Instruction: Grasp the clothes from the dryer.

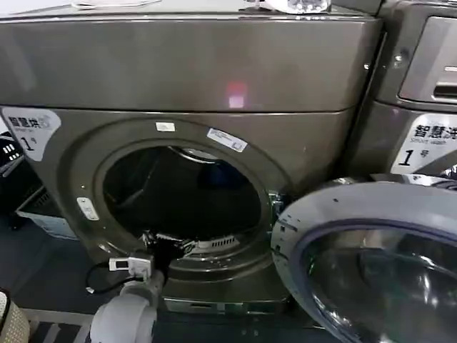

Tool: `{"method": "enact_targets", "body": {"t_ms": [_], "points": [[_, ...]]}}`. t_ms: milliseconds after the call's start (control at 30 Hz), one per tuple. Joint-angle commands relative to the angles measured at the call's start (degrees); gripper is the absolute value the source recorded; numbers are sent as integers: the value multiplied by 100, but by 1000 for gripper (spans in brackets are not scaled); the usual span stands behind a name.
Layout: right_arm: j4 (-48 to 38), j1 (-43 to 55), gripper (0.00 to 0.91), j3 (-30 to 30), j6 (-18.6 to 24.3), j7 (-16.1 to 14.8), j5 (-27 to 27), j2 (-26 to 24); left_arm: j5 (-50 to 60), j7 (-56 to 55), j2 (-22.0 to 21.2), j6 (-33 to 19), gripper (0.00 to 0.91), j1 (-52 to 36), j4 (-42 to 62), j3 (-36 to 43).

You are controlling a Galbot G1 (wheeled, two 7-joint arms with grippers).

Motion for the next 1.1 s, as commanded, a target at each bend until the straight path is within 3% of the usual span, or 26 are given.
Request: {"method": "enact_targets", "body": {"t_ms": [33, 1100], "points": [[14, 14, 907, 1, -5, 2, 2, -5, -1, -6, 5, 281, 907, 5, -3, 3], [-23, 15, 907, -12, 18, -9, -18, 24, -1, 0, 18, 281, 907, 23, -12, 10]]}}
